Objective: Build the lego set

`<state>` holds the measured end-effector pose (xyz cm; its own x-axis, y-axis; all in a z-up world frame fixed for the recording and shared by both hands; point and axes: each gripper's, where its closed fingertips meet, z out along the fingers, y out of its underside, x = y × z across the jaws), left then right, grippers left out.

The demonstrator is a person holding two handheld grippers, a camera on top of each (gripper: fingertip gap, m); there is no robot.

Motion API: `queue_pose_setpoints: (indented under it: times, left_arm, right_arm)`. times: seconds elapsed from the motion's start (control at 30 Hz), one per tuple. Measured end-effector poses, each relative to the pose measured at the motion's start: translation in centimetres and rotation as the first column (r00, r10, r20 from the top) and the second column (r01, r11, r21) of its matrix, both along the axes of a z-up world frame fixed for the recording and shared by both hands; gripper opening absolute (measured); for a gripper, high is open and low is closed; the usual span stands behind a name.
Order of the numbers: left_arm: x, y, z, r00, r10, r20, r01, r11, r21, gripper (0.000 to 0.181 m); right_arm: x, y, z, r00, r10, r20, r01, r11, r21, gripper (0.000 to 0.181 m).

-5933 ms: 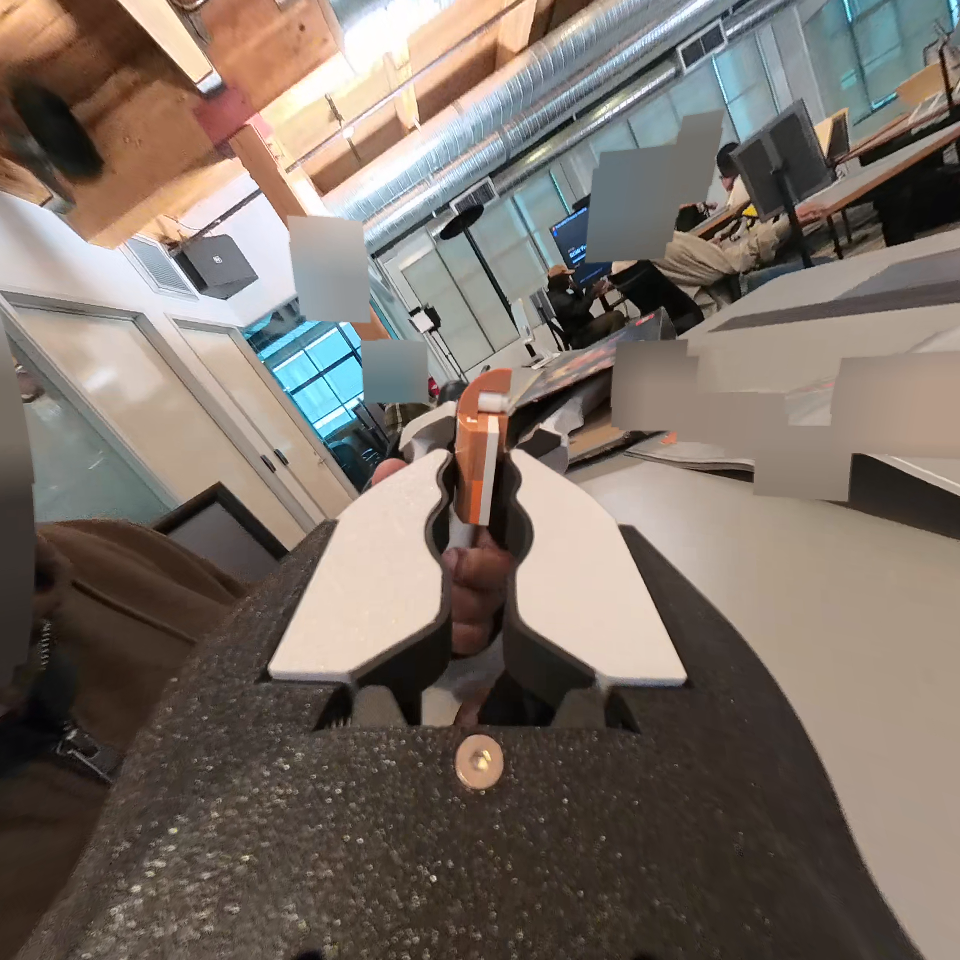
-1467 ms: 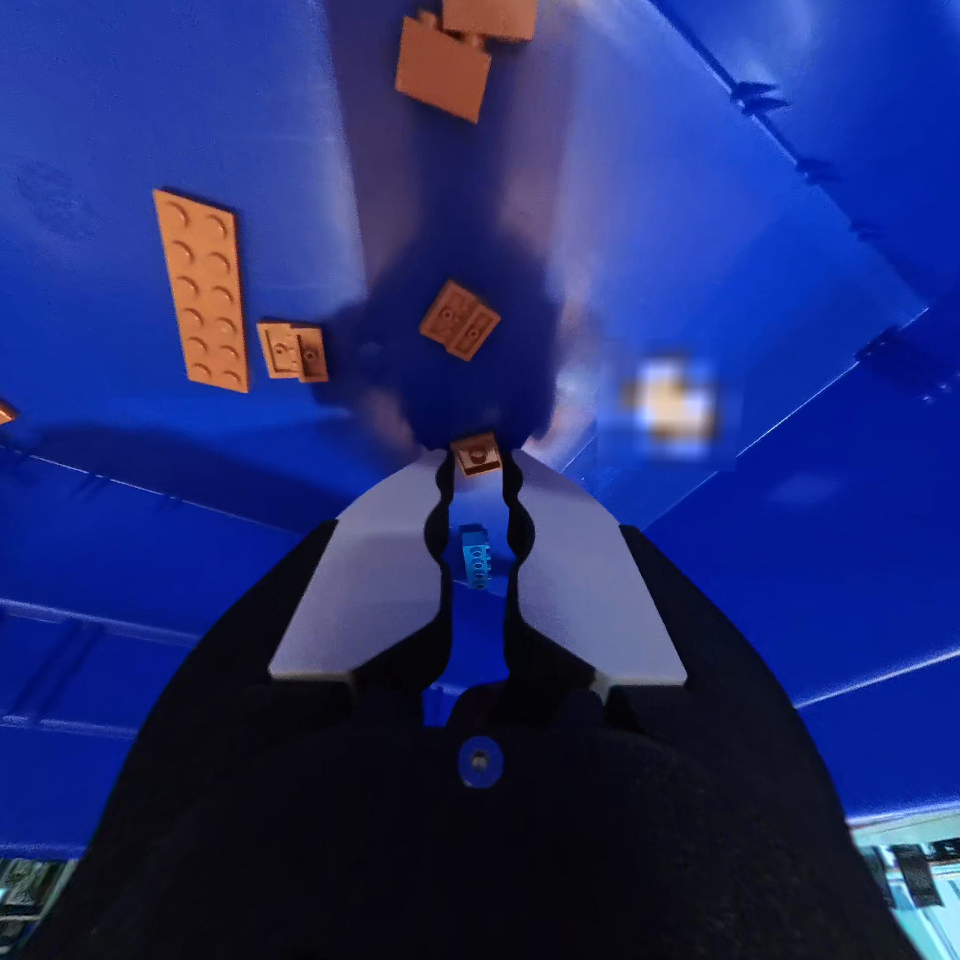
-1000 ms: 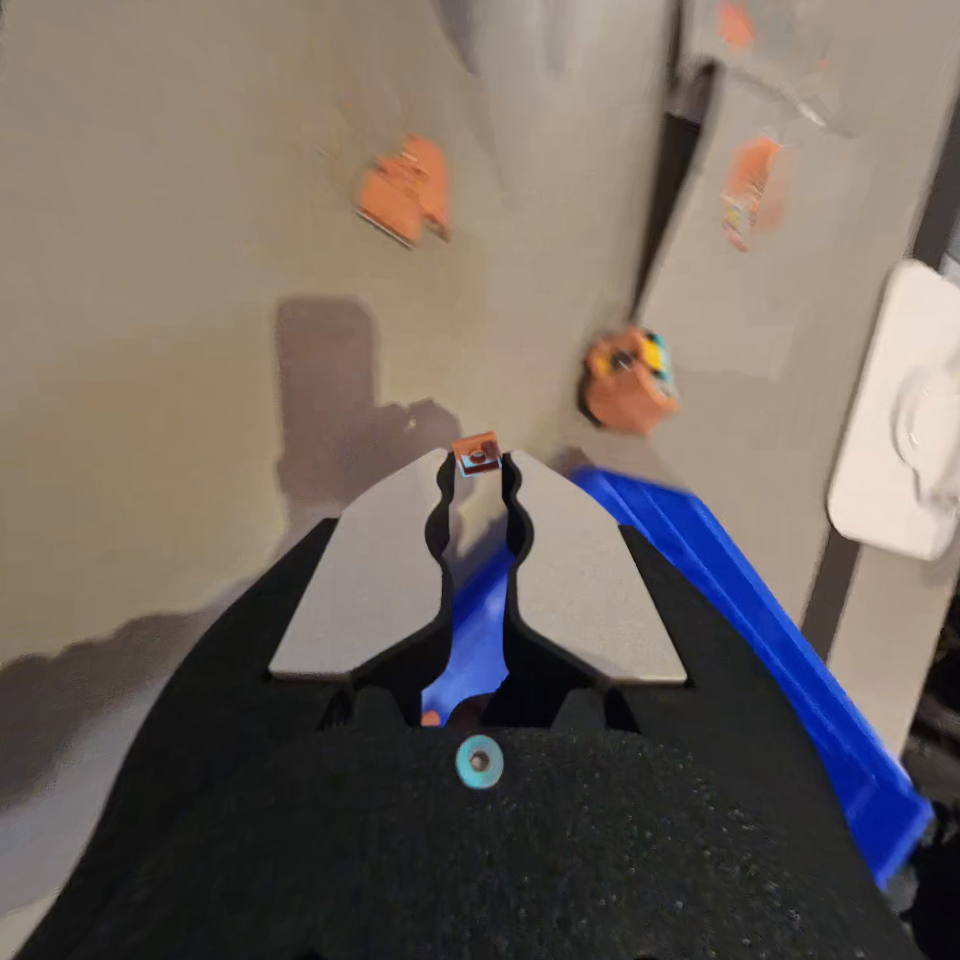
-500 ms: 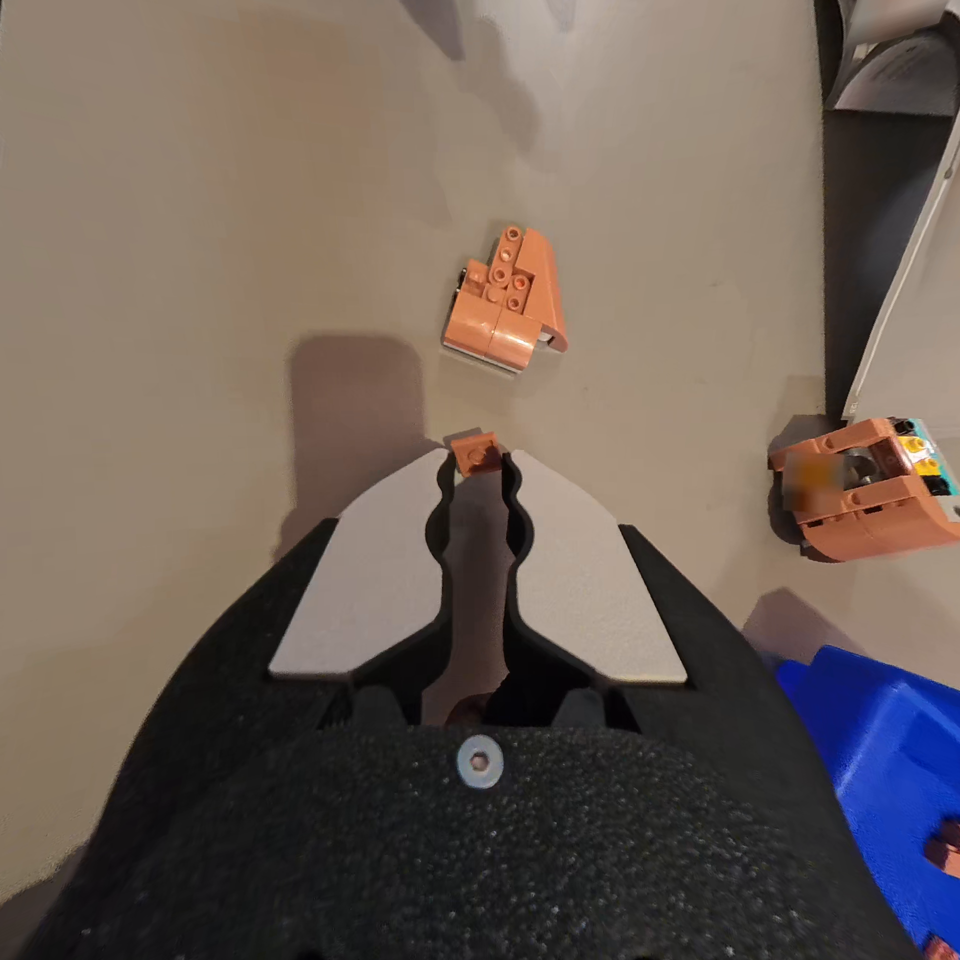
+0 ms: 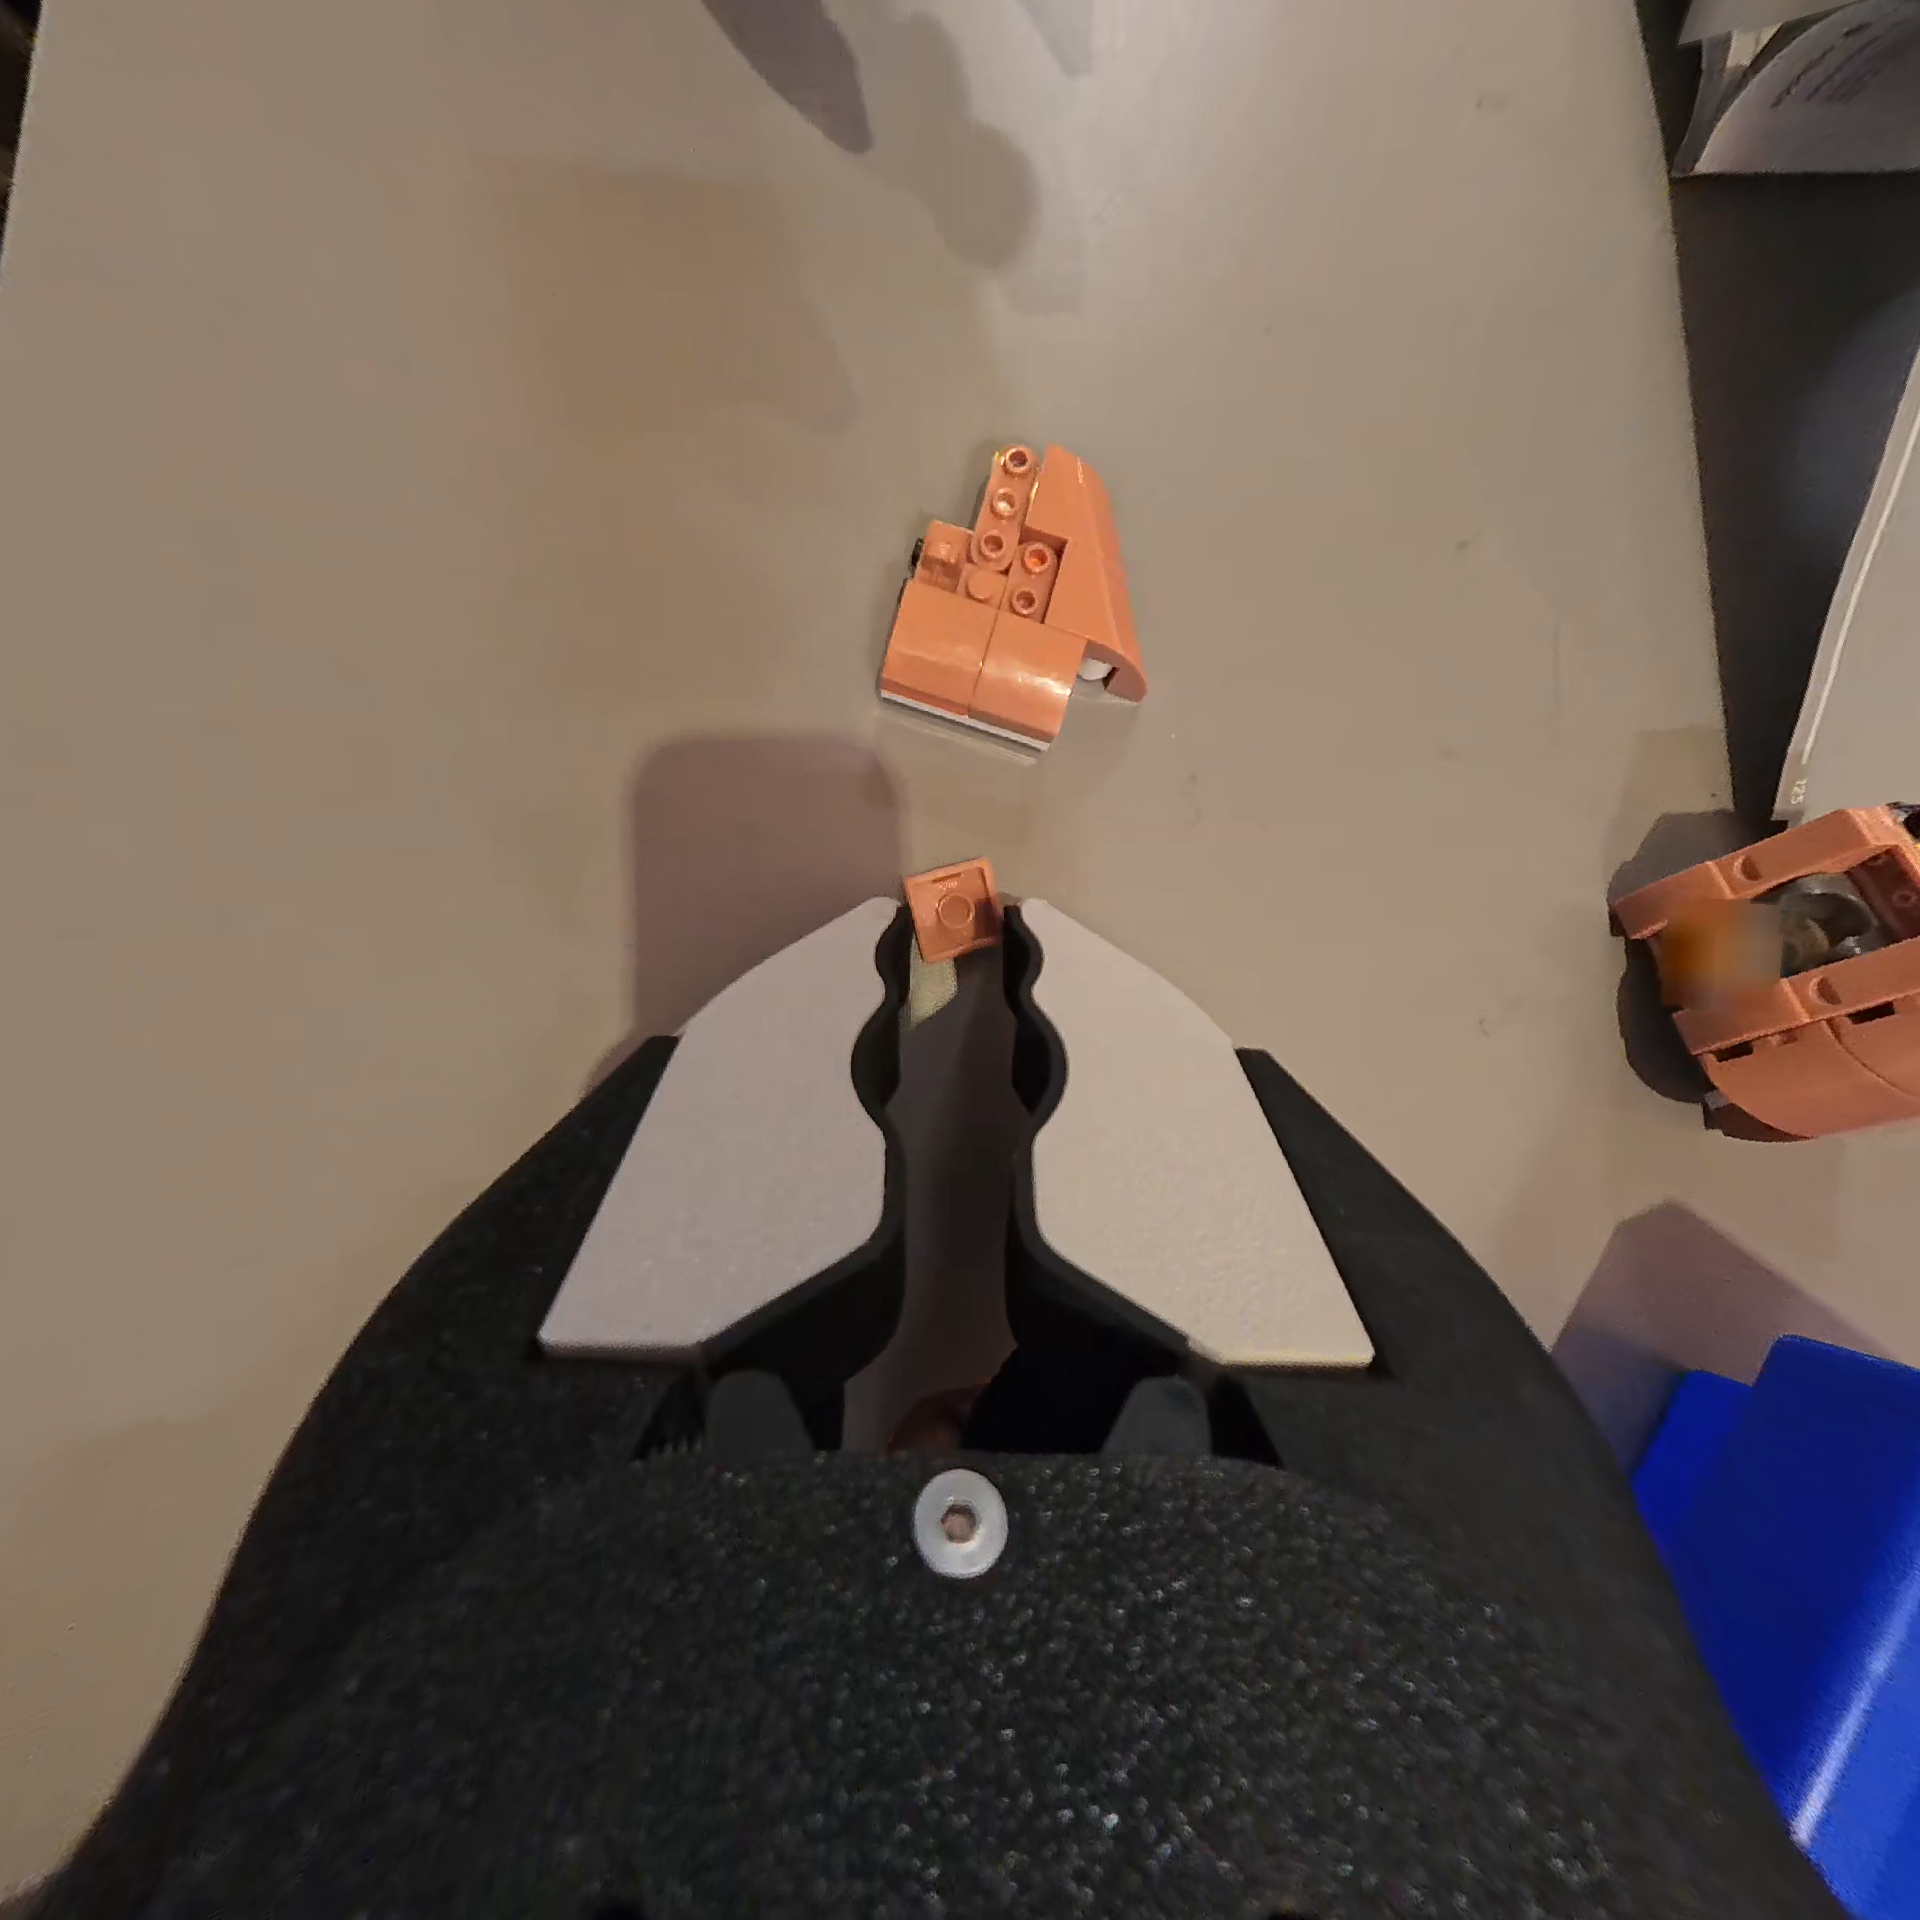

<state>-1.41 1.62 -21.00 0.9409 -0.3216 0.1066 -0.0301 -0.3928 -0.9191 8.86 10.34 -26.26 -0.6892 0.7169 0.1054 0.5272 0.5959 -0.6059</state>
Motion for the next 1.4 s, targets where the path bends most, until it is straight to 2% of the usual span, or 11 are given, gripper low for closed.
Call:
queue_pose_setpoints:
  times: [0.23, 0.4, 0.47, 0.57, 0.67, 0.8, 0.93, 1.1, 1.4]
  left_arm:
    - [0.1, 0.0, -0.2, 1.0, -0.006, -0.002, 0.006, 1.0, -0.013, 0.044]
    - [0.2, 0.0, -0.1, 1.0, -0.017, 0.014, 0.018, 1.0, -0.014, 0.044]
    - [0.3, 0.0, -0.1, 0.999, -0.032, 0.026, 0.032, 0.999, -0.015, 0.044]
    - [0.2, 0.1, 0.0, 0.999, -0.048, 0.025, 0.049, 0.998, -0.027, 0.044]
    - [0.0, 0.5, 0.2, 0.998, -0.062, 0.008, 0.062, 0.997, -0.035, 0.044]
    - [-0.5, 1.3, 0.7, 0.997, -0.07, -0.019, 0.069, 0.997, -0.04, 0.044]
    - [-1.2, 2.3, 0.9, 0.998, -0.06, -0.023, 0.059, 0.997, -0.039, 0.044]
    - [-2.2, 3.0, 0.0, 0.999, -0.035, 0.005, 0.035, 0.998, -0.05, 0.044]
    - [-3.2, 4.2, -0.4, 0.999, -0.016, 0.035, 0.018, 0.999, -0.041, 0.043]
  right_arm:
    - [0.1, 0.2, 0.4, 0.999, -0.014, -0.029, 0.014, 1.0, -0.002, 0.018]
    - [0.9, 1.8, 4.0, 0.993, -0.038, -0.109, 0.043, 0.998, 0.039, 0.031]
    - [1.8, 4.2, 6.6, 0.984, -0.072, -0.16, 0.088, 0.992, 0.093, 0.032]
    - [3.5, 10.3, 10.3, 0.962, -0.172, -0.211, 0.21, 0.962, 0.172, 0.032]
    - [5.2, 17.9, 11.7, 0.944, -0.282, -0.171, 0.322, 0.902, 0.287, 0.032]
    - [5.9, 24.6, 10.6, 0.941, -0.336, -0.041, 0.328, 0.874, 0.36, 0.029]
    - [5.4, 28.3, 7.6, 0.932, -0.342, 0.119, 0.266, 0.869, 0.416, 0.026]
    - [4.3, 28.2, 4.4, 0.942, -0.228, 0.244, 0.115, 0.907, 0.406, 0.025]
    - [0.8, 27.6, 3.5, 0.972, -0.124, 0.198, 0.046, 0.933, 0.358, 0.024]
